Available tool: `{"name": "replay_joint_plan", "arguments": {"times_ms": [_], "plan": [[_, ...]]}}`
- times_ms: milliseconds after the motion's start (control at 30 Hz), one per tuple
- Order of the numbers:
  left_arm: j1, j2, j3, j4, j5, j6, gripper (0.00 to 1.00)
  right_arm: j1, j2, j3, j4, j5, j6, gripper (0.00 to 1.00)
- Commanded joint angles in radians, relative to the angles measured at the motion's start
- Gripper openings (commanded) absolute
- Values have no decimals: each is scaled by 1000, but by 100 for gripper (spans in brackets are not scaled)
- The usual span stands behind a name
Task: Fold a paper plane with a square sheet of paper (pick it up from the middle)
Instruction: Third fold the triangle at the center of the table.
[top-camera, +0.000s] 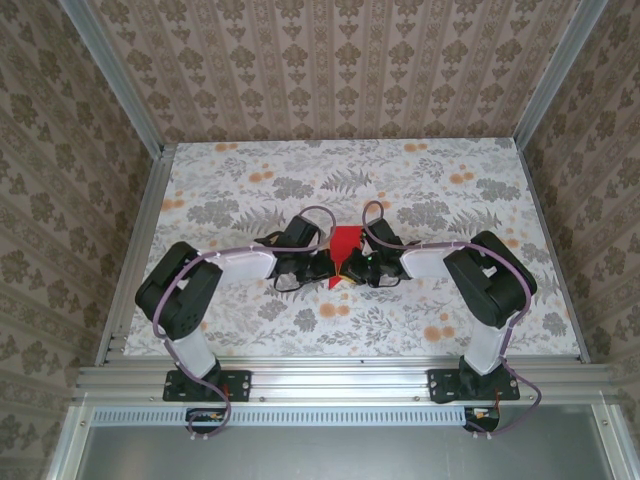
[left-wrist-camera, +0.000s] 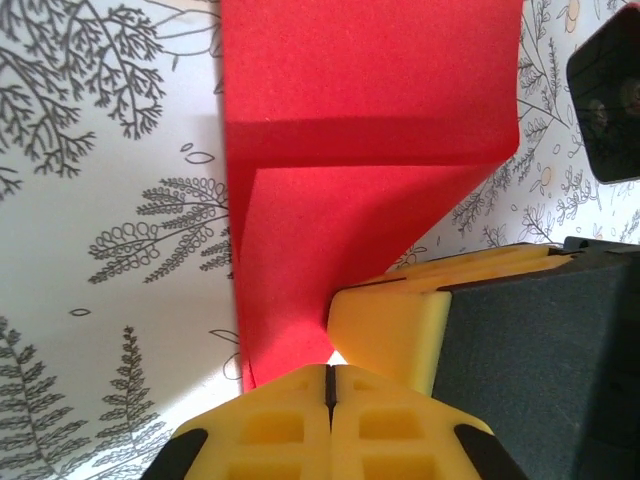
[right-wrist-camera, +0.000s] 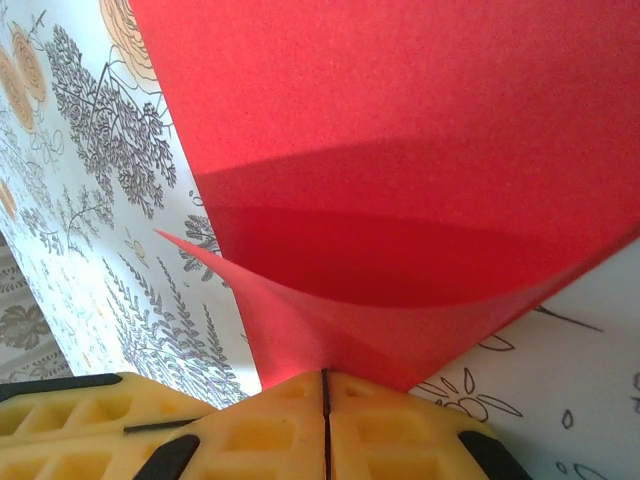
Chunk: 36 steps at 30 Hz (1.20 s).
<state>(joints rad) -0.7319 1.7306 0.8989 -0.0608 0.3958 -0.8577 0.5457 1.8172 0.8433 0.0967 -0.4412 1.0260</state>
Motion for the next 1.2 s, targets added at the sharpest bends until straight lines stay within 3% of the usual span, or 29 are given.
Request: {"name": "replay_joint_plan", "arguments": {"times_ms": [0,500,733,1167], "plan": [[1,11,3,-2,19,-6,4,-6,59,-7,-103,72,24,8],[4,66,16,-81,16,0,0,-9,64,-6,-103,78,36,7],[6,73,33,-168,-31,30,0,-24,42,10,11,-9,12,8],[7,110,66,-258,-48,75,0,-87,77,101,-70,2,-105,8]]}}
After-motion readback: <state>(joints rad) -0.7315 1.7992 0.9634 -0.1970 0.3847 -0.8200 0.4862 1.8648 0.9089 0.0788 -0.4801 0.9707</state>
